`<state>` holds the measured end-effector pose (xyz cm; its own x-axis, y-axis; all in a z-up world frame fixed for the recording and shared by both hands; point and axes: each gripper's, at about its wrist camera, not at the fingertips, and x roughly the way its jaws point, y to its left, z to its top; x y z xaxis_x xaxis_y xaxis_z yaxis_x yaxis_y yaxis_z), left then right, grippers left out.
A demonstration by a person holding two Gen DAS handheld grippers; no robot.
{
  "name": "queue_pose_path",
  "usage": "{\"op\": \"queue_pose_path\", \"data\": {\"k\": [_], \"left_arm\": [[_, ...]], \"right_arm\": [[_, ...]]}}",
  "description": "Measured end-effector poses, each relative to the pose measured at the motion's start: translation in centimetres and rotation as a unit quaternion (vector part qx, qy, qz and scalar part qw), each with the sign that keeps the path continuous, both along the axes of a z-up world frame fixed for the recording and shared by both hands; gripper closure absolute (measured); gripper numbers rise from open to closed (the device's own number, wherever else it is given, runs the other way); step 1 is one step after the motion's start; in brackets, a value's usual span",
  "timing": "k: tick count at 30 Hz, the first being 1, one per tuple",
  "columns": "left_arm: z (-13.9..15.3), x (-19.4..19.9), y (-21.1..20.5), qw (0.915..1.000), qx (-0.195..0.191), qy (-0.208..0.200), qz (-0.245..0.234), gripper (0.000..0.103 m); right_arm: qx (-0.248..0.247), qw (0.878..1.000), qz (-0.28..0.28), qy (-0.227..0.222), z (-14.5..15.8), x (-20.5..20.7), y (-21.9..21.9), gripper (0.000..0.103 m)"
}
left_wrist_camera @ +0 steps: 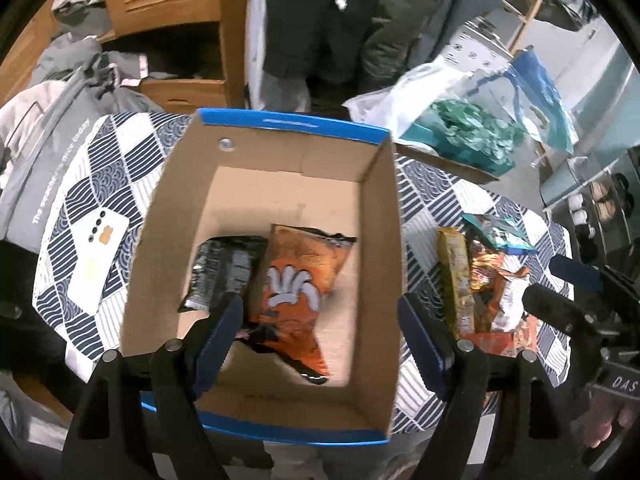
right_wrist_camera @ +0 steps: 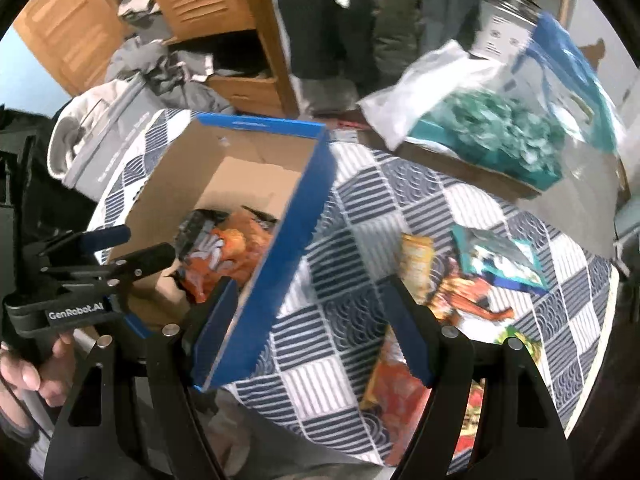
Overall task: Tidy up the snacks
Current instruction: 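Open both tools to drop the black and orange bags into the box, then move both tools back over the snack pile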
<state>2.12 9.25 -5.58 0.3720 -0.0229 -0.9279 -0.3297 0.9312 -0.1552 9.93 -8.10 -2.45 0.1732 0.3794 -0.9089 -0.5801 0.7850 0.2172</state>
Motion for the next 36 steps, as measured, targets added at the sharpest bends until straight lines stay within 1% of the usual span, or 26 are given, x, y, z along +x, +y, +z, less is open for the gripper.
{"op": "queue_pose_path", "data": {"k": [10, 15, 17, 20, 29, 36], "left_arm": [[0.8, 1.4, -4.7, 0.9990, 0.005, -0.002, -0.045, 0.022], [0.5, 2.2, -7.1, 0.9977, 0.012, 0.001, -0.067, 0.022], [0.1, 2.6, -8.2, 0.9969, 0.019, 0.008, -0.076, 0.022], [-0.5, 3.1, -9.7, 0.9959, 0.018, 0.015, -0.087, 0.022], [-1.1, 4.3, -13.7, 0.9929, 0.024, 0.024, -0.114, 0.022], [-1.6, 5.3, -15.6, 0.9911, 0.033, 0.028, -0.126, 0.022]], "right_arm": [[0.006, 0.999, -0.047, -0.011, 0.7, 0.9, -6.4, 0.027], [0.006, 0.998, -0.064, -0.007, 0.3, 1.0, -9.0, 0.027], [0.007, 0.998, -0.069, -0.006, 0.2, 0.9, -9.8, 0.027], [0.006, 0.997, -0.073, -0.008, 0.1, 0.9, -11.1, 0.027], [-0.004, 0.994, -0.105, -0.004, -1.1, 1.5, -15.6, 0.027], [-0.011, 0.991, -0.134, 0.004, -2.3, 1.9, -19.2, 0.027]]}}
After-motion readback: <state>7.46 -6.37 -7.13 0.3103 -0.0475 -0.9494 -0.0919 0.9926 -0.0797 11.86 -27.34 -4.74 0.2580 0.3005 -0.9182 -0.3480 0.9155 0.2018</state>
